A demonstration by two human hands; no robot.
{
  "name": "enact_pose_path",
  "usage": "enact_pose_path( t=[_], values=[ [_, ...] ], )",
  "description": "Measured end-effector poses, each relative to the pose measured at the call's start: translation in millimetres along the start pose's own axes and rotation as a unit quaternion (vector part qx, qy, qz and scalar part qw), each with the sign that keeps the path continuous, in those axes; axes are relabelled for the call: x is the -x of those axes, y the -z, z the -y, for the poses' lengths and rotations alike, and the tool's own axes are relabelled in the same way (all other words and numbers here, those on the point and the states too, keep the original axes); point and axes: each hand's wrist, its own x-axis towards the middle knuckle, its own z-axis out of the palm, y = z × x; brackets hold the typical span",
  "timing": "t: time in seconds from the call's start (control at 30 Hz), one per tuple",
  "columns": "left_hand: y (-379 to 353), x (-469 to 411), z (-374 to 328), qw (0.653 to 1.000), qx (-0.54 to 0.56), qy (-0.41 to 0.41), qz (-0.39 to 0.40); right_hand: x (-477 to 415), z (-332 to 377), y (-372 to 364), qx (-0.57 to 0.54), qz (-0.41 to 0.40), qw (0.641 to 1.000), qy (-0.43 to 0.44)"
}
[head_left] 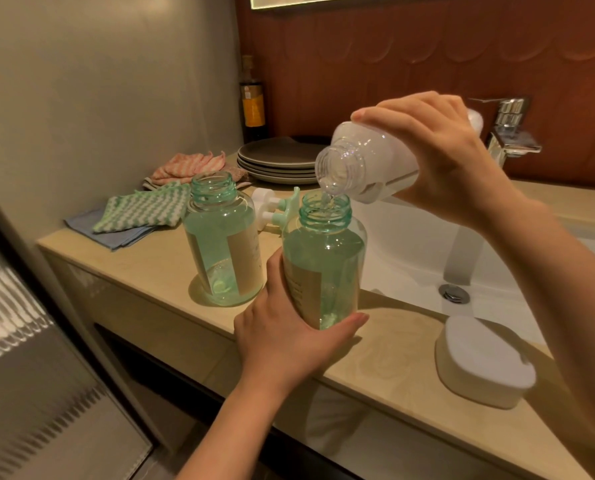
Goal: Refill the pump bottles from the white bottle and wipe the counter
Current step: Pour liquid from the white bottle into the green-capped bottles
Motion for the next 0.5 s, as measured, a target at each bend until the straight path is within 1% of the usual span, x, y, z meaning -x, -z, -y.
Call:
enact_pose_path(
  t=[0.3,0.5],
  values=[
    [2.3,0.3,-2.3,1.000,-0.005,0.011,0.018,-0.2,-0.5,-0.1,0.000,-0.002,1.000,0.000],
    [0.9,0.6,-0.9,1.000,-0.003,0.004,0.010,-0.4,-0.4,0.6,-0.004,0.005,1.000,0.000]
  ],
)
